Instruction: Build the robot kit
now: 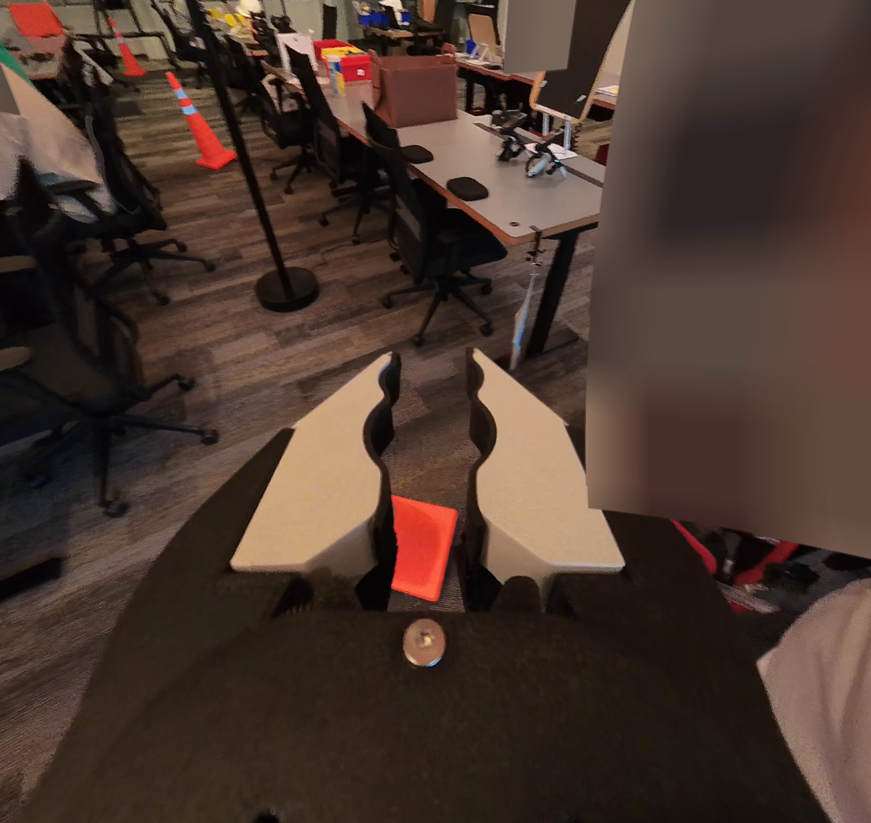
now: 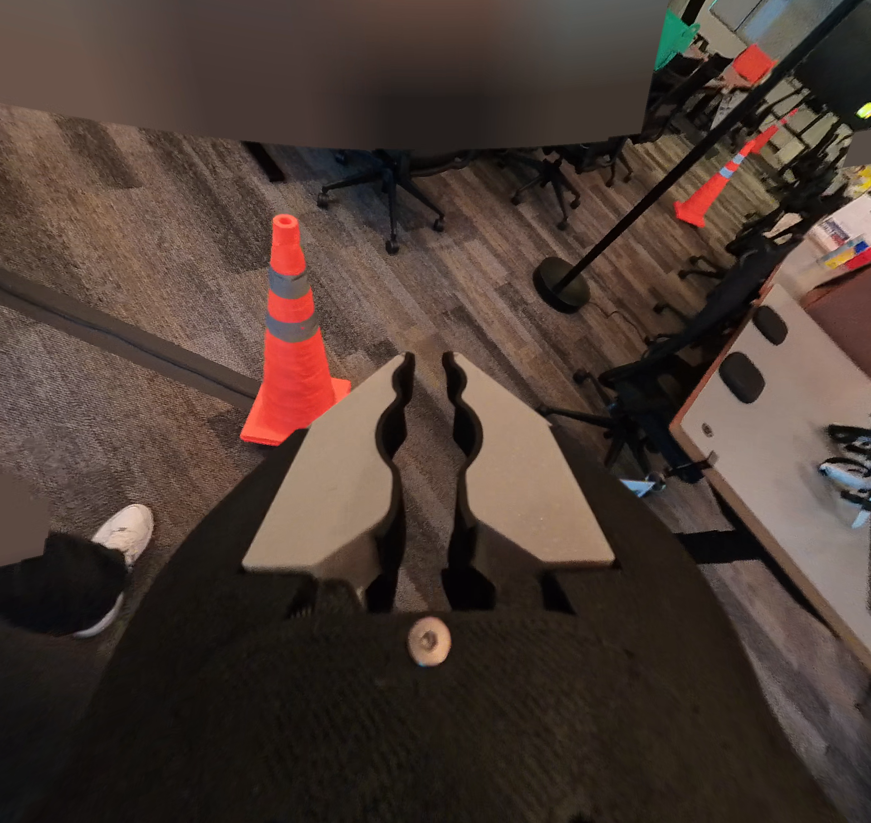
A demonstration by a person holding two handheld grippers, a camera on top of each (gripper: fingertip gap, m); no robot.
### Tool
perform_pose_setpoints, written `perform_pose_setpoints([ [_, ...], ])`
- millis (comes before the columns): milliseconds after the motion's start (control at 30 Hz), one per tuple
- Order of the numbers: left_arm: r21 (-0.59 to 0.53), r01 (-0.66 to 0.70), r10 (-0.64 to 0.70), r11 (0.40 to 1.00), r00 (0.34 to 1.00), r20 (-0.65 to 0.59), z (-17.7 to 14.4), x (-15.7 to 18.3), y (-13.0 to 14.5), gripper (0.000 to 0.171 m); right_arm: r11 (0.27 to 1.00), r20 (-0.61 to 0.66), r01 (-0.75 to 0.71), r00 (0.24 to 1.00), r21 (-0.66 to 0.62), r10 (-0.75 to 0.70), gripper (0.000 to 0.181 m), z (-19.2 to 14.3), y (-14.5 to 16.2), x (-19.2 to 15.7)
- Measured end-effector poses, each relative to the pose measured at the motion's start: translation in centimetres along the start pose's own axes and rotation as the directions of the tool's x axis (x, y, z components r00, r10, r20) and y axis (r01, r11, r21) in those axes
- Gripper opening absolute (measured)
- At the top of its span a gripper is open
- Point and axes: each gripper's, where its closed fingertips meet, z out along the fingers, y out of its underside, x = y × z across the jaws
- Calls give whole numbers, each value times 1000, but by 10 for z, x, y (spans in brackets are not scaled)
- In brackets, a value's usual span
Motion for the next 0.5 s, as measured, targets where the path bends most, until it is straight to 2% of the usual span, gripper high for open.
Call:
perform_pose_setpoints([
  [100,-6,-5,6,1000,999,48,-9,-20,8,25,1000,5,23,1000,14,-23,12,15,-23,2],
  [233,-9,13,-13,1000,998,64,-8,-31,15,24,1000,26,11,1000,25,-12,12,28,-36,10],
  [367,-28,24,-21,999,996,90,0,-35,9,25,999,79,-15,997,29,13,12,44,-32,11],
  [500,-147,6,15,989,990,139,16,-31,10,27,999,119,-6,993,43,0,12,58,-23,14],
])
